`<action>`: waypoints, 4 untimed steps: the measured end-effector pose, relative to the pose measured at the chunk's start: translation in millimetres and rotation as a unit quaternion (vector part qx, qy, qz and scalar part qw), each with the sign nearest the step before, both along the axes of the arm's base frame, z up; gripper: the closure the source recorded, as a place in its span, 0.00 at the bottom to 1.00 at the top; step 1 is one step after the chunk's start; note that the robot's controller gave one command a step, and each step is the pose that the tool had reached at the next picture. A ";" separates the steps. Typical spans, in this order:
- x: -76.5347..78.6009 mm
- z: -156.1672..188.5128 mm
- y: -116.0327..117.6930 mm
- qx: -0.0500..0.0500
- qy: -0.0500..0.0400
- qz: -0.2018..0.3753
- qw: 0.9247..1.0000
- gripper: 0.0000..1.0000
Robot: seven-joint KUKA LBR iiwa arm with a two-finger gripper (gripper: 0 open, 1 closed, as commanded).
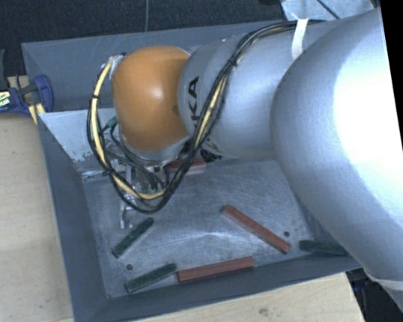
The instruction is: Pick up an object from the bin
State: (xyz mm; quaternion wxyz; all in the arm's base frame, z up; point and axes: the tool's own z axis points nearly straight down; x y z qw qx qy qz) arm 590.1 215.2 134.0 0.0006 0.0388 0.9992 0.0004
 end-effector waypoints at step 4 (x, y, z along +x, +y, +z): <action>-46.7 -55.2 -27.1 0.004 -0.005 0.097 0.995 1.00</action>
Offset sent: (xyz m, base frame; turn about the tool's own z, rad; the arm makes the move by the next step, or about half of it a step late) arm 0.0000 0.0000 0.0000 0.0000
